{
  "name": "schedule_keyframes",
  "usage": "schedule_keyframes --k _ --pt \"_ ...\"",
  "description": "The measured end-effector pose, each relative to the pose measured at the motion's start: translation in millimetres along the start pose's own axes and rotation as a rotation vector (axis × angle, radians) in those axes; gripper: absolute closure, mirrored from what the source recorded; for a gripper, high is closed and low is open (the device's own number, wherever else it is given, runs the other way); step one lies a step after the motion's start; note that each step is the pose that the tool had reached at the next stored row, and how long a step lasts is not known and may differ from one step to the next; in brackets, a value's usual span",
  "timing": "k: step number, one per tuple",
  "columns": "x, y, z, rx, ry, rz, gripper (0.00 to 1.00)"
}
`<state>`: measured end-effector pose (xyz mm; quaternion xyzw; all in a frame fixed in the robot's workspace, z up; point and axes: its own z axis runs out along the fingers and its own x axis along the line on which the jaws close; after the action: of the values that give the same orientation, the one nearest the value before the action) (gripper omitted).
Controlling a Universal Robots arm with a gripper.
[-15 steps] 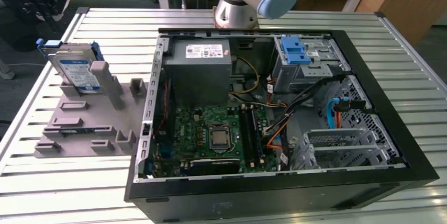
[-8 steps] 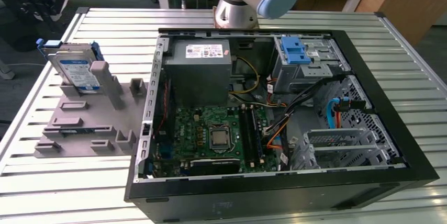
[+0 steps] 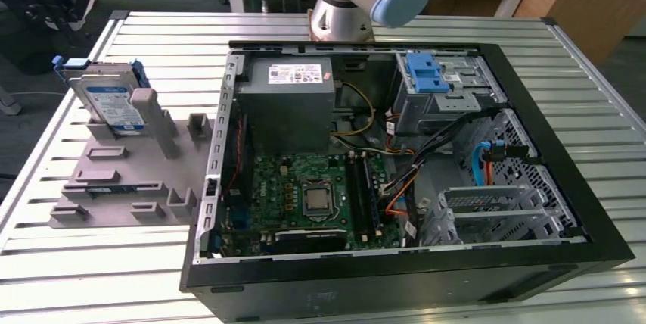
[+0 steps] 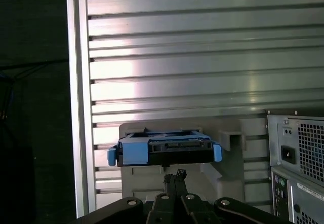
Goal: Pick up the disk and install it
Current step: 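Reach for the disk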
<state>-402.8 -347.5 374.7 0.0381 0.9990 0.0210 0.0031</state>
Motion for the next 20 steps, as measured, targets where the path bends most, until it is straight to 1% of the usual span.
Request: schedule_keyframes --k 2,3,6,7,15,17,20 --pt "1.6 1.4 0.4 0.0023 -0.0001 0.000 0.89" --pt "2.2 2.0 0.6 0.0061 -0.0003 0.000 0.89" --pt "3.1 3.9 1.3 0.0218 -0.0015 0.000 0.89" --pt "3.7 4.2 1.6 0.0244 -0.0018 0.000 0.89" --pt "13.6 5.1 4.2 0.0253 -0.0011 0.000 0.89" --pt "17.6 6.4 5.8 0.0253 -0.0009 0.000 0.89" --pt "20.2 7.7 6.6 0.0255 -0.0003 0.000 0.89"
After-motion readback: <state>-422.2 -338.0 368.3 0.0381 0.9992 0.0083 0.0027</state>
